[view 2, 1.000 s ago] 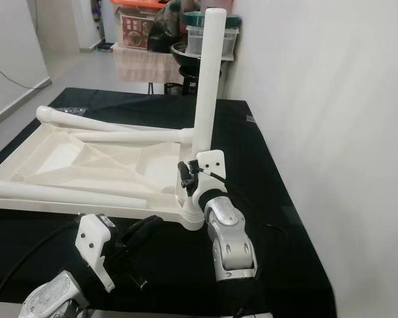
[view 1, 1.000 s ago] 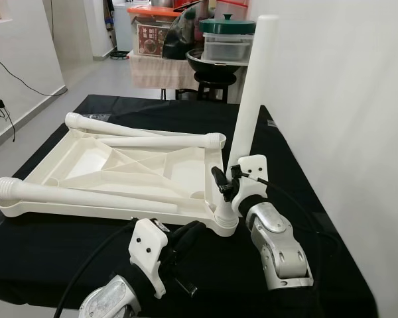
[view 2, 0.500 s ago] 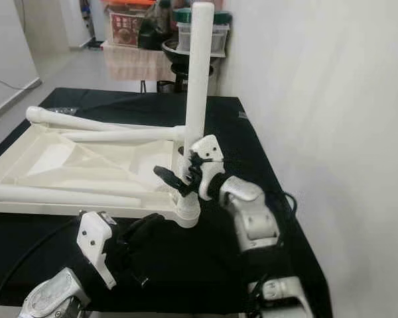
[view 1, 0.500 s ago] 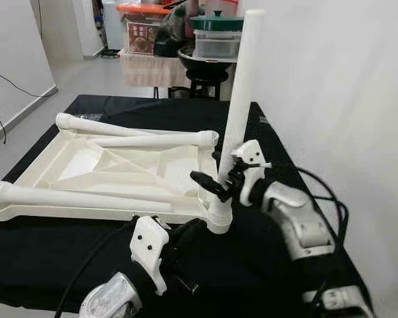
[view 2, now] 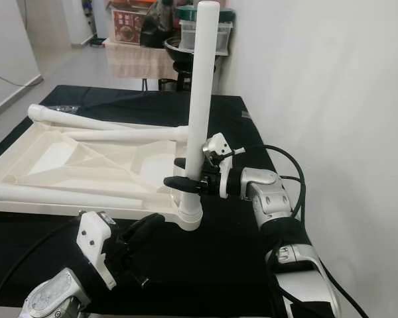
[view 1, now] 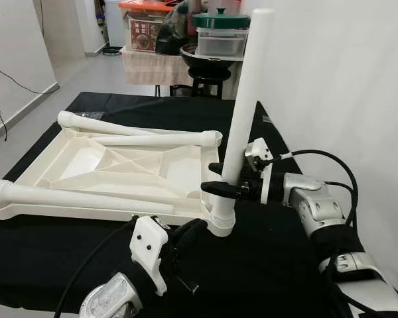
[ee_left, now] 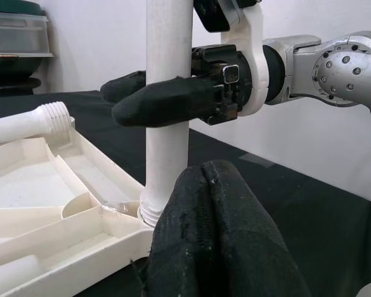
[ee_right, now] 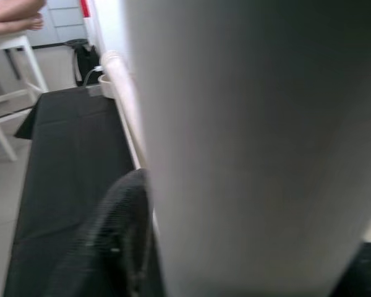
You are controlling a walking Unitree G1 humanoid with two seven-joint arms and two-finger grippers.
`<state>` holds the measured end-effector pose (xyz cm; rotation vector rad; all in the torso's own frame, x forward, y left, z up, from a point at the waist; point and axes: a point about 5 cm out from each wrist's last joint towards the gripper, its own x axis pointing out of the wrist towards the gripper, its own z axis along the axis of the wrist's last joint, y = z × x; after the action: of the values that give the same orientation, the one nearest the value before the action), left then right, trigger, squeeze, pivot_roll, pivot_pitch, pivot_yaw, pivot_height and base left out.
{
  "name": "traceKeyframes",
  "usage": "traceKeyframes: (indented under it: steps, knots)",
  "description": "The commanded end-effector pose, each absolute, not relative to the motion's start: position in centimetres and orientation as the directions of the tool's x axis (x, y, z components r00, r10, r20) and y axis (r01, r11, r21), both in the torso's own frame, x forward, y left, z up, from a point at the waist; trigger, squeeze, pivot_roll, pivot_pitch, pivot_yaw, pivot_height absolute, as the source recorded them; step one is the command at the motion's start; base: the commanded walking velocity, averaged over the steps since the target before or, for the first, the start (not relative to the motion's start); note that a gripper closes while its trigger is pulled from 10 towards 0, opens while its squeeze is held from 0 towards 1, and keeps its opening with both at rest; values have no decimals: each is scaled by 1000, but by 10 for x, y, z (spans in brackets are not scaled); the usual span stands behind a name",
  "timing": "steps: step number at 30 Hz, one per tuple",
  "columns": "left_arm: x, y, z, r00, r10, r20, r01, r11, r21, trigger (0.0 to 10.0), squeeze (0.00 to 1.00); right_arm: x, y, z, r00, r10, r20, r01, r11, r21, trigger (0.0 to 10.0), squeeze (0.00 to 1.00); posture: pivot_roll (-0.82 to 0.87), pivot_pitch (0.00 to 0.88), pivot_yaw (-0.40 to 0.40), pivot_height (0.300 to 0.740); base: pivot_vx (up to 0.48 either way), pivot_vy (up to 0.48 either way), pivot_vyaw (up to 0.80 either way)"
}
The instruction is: Building children table
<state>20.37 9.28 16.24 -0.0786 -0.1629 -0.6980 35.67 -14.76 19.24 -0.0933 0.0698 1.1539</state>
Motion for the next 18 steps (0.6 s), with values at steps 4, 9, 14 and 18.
traceKeyframes:
  steps: [4, 9, 14, 18]
  knots:
    - [201, 92, 161, 753, -637, 165, 650, 759, -31, 10000, 0, 354, -152, 189, 428, 899, -95, -904, 423, -63, 0, 0, 13, 0, -105, 740, 0, 0, 0]
    - [201, 93, 163, 752, -638, 167, 651, 759, -30, 10000, 0, 334, -140, 173, 539, 840, -61, -841, 540, 16, 0, 0, 8, 0, -110, 740, 0, 0, 0]
    - [201, 96, 164, 752, -638, 168, 650, 759, -29, 10000, 0, 320, -126, 157, 947, 313, -76, -298, 941, 160, 0, 0, -10, 0, -103, 740, 0, 0, 0]
    - [202, 97, 164, 752, -638, 167, 650, 759, -28, 10000, 0, 302, -120, 148, 977, 191, -94, -175, 971, 161, 0, 0, -18, 0, -92, 740, 0, 0, 0]
